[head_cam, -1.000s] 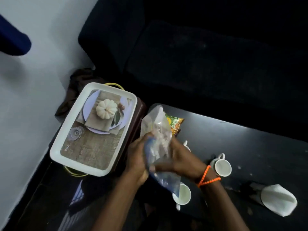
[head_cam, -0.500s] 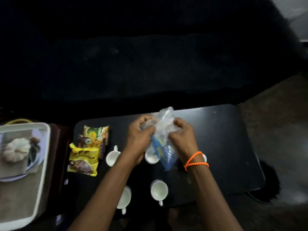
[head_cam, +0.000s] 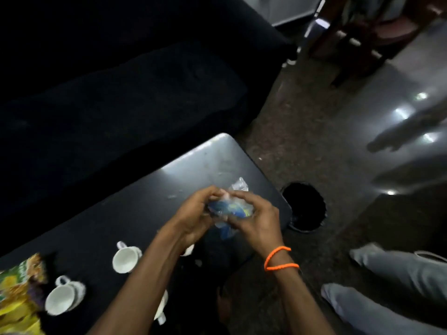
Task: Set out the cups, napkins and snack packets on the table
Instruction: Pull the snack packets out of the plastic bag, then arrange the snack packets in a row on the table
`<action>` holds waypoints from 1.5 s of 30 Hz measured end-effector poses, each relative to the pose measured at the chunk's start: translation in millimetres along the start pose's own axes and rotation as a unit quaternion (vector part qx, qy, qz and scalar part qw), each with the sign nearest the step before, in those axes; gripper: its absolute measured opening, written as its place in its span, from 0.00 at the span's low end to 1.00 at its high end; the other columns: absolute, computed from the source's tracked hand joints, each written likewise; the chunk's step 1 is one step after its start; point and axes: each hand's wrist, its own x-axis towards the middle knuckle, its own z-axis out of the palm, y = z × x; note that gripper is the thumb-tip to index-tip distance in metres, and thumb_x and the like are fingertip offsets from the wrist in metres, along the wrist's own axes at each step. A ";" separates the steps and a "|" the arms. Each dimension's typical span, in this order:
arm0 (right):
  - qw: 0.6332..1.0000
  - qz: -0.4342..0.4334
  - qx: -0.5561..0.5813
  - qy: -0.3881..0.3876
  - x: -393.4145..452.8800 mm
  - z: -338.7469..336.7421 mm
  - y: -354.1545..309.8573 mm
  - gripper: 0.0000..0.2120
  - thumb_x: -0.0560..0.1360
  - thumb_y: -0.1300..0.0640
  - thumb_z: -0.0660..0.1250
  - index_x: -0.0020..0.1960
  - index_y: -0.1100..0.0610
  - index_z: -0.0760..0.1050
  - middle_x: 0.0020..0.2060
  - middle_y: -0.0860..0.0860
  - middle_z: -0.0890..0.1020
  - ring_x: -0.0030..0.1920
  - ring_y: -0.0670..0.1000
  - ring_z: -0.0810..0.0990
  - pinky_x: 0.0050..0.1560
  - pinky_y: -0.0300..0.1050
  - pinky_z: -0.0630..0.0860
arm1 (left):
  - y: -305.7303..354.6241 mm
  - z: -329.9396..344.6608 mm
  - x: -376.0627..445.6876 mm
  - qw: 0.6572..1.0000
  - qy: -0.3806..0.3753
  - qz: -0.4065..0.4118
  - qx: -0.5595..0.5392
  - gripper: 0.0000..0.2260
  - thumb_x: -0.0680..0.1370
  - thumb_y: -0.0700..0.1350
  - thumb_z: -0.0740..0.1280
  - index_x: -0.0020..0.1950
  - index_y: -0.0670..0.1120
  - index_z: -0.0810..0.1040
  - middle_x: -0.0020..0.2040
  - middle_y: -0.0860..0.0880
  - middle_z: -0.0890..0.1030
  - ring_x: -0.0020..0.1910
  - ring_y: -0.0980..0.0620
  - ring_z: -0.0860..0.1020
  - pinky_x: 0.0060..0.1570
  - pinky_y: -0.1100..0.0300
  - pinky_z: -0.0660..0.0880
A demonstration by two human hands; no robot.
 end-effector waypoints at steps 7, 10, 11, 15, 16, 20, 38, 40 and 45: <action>0.986 0.117 0.119 0.015 7.4 -86.3 58.6 0.22 0.68 0.72 0.77 0.60 0.61 0.80 0.54 0.58 0.83 0.51 0.52 0.82 0.54 0.45 0.80 | -39.2 98.6 38.2 0.976 -0.191 -0.065 0.080 0.17 0.80 0.36 0.69 0.69 0.42 0.78 0.60 0.38 0.84 0.53 0.46 0.85 0.58 0.50 0.81; 0.992 0.115 -0.046 0.006 -3.5 -120.4 75.0 0.36 0.64 0.63 0.82 0.69 0.52 0.75 0.65 0.56 0.69 0.62 0.51 0.76 0.66 0.36 0.74 | -67.0 143.7 54.8 0.979 -0.074 -0.024 0.188 0.10 0.77 0.31 0.71 0.57 0.39 0.80 0.48 0.38 0.84 0.38 0.50 0.83 0.36 0.63 0.81; 0.992 0.112 -0.047 -0.016 -6.5 -127.1 80.4 0.42 0.62 0.62 0.83 0.73 0.51 0.72 0.67 0.55 0.67 0.64 0.50 0.74 0.68 0.38 0.73 | -73.8 158.1 58.8 0.975 -0.044 -0.012 0.216 0.07 0.77 0.32 0.72 0.53 0.40 0.79 0.44 0.40 0.83 0.36 0.51 0.81 0.31 0.64 0.80; 0.991 0.054 -0.069 0.101 -4.8 -140.3 108.4 0.37 0.60 0.72 0.77 0.67 0.55 0.78 0.61 0.58 0.76 0.57 0.47 0.77 0.60 0.23 0.67 | -78.8 203.2 80.0 0.940 -0.155 -0.041 0.300 0.05 0.77 0.37 0.74 0.50 0.42 0.79 0.43 0.39 0.80 0.39 0.47 0.79 0.39 0.58 0.76; 0.982 0.043 -0.077 0.169 0.5 -144.4 119.4 0.32 0.61 0.73 0.76 0.63 0.57 0.80 0.57 0.59 0.78 0.54 0.46 0.78 0.56 0.20 0.66 | -73.5 211.0 81.8 0.923 -0.208 -0.059 0.319 0.07 0.78 0.39 0.73 0.54 0.41 0.79 0.44 0.38 0.79 0.39 0.47 0.77 0.40 0.58 0.75; 0.934 0.075 -0.144 0.319 26.4 -157.9 172.4 0.21 0.65 0.72 0.74 0.57 0.60 0.83 0.60 0.65 0.77 0.60 0.62 0.78 0.63 0.39 0.70 | -44.9 230.0 81.2 0.920 -0.135 0.045 0.365 0.16 0.78 0.45 0.75 0.62 0.46 0.74 0.49 0.52 0.81 0.40 0.60 0.75 0.34 0.67 0.72; 0.966 0.069 -0.168 0.185 87.1 -79.6 169.9 0.33 0.70 0.73 0.66 0.75 0.64 0.70 0.72 0.68 0.70 0.73 0.67 0.69 0.77 0.53 0.64 | -13.3 11.0 14.6 0.984 0.081 0.132 0.092 0.06 0.79 0.38 0.71 0.52 0.47 0.85 0.46 0.46 0.88 0.46 0.51 0.87 0.45 0.61 0.80; 0.971 0.009 -0.150 0.187 87.8 -50.8 119.6 0.30 0.71 0.72 0.69 0.73 0.65 0.72 0.68 0.66 0.74 0.68 0.65 0.75 0.74 0.50 0.68 | -14.4 -25.9 -8.3 0.979 0.135 0.144 0.045 0.06 0.79 0.37 0.71 0.51 0.47 0.85 0.44 0.46 0.87 0.43 0.52 0.86 0.41 0.64 0.79; 0.986 -0.115 -0.035 0.118 35.8 83.3 0.0 0.23 0.75 0.69 0.72 0.69 0.60 0.75 0.58 0.61 0.79 0.49 0.49 0.79 0.52 0.20 0.69 | -30.3 -140.1 -82.0 0.936 0.287 0.201 -0.020 0.08 0.79 0.35 0.71 0.49 0.47 0.85 0.41 0.46 0.87 0.42 0.50 0.84 0.40 0.62 0.78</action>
